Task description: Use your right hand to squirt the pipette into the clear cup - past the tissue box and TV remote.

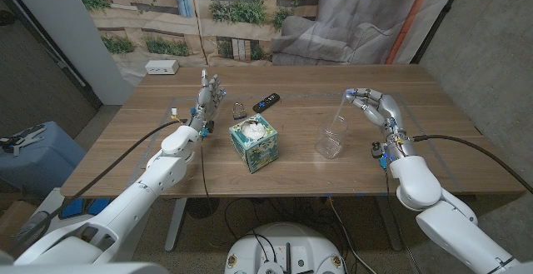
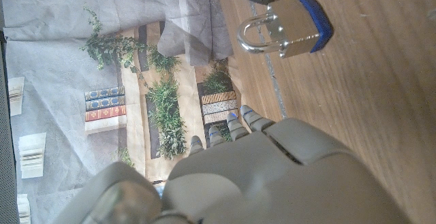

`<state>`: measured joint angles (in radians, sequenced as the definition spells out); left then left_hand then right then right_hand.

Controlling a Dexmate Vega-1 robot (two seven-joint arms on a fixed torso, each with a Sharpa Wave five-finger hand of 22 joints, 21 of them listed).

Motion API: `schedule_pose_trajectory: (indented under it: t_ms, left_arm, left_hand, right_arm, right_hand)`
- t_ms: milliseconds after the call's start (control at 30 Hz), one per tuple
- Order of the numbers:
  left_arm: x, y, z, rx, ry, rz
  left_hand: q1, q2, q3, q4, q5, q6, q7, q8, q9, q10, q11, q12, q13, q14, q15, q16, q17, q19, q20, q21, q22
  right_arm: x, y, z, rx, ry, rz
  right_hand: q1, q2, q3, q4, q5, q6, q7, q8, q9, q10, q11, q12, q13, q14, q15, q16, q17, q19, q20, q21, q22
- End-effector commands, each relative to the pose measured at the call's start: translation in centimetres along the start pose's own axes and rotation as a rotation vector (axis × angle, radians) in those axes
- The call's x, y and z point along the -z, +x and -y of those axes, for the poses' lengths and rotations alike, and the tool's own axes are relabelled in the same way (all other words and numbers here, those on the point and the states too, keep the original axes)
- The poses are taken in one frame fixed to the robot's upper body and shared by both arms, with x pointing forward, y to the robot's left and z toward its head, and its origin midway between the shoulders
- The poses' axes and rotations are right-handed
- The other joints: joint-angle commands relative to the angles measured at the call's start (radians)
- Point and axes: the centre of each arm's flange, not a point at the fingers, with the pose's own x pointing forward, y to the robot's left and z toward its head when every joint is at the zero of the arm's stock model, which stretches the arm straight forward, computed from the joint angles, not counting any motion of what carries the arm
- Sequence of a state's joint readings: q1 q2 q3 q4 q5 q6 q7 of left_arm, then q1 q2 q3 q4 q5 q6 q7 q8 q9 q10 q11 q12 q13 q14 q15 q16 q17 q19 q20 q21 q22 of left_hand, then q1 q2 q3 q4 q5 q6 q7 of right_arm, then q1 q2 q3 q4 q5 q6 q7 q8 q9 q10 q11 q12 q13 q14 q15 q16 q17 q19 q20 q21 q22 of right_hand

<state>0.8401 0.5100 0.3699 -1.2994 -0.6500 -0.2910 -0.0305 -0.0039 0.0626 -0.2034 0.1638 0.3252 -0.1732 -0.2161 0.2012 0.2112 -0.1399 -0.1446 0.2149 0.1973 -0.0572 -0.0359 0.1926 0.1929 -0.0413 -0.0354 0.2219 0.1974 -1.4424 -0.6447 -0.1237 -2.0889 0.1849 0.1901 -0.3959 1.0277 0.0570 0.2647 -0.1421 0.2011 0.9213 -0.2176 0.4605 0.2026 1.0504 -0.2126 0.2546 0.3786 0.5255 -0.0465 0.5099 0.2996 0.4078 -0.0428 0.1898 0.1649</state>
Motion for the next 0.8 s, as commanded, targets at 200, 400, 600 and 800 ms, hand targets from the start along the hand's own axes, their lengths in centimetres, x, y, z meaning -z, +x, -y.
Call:
schedule_pose_trajectory:
  t_ms: [200,400,600,800]
  left_arm:
    - [0.0,0.0,0.0,0.000,0.000,0.000]
    - [0.0,0.0,0.0,0.000,0.000,0.000]
    - [0.0,0.0,0.0,0.000,0.000,0.000]
    - [0.0,0.0,0.0,0.000,0.000,0.000]
  left_hand:
    - [0.002,0.040,-0.006,0.000,0.005,-0.001,-0.006,0.006,0.002,-0.001,-0.004,0.005,0.006,-0.008,-0.116,0.006,0.006,-0.012,-0.091,0.005,0.002]
    - [0.002,0.040,-0.006,0.000,0.005,-0.001,-0.006,0.006,0.002,-0.002,-0.006,0.004,0.006,-0.008,-0.116,0.006,0.006,-0.011,-0.090,0.005,0.002]
    - [0.002,0.040,-0.006,0.000,0.005,-0.001,-0.006,0.006,0.002,-0.002,-0.005,0.004,0.006,-0.008,-0.116,0.006,0.006,-0.011,-0.091,0.005,0.002]
    - [0.002,0.040,-0.006,0.000,0.005,-0.001,-0.006,0.006,0.002,-0.003,-0.007,0.004,0.006,-0.008,-0.116,0.006,0.006,-0.011,-0.091,0.005,0.002]
  right_arm:
    - [-3.0,1.6,1.4,-0.031,-0.016,-0.022]
    - [-3.7,2.4,1.9,-0.034,-0.016,-0.022]
    - [-4.0,3.4,2.3,-0.047,0.009,-0.024]
    - [-4.3,4.6,2.6,-0.063,0.008,-0.016]
  right_hand:
    - [-0.002,0.013,-0.006,-0.004,0.007,-0.007,0.007,-0.005,0.003,-0.005,-0.003,0.000,0.005,0.005,-0.151,0.000,0.004,0.007,0.000,0.002,0.003]
    - [-0.002,0.014,-0.006,-0.005,0.007,-0.005,0.009,-0.005,0.004,-0.003,-0.003,0.001,0.007,0.007,-0.149,0.001,0.005,0.008,0.002,0.002,0.003]
    - [-0.002,0.012,-0.007,-0.007,0.008,-0.005,0.008,-0.004,0.004,-0.003,-0.003,0.001,0.008,0.008,-0.149,0.002,0.006,0.009,0.005,0.002,0.003]
    - [-0.003,0.012,-0.007,-0.008,0.009,-0.005,0.010,-0.004,0.004,-0.004,-0.003,0.001,0.010,0.005,-0.148,0.000,0.005,0.007,0.012,0.001,0.003]
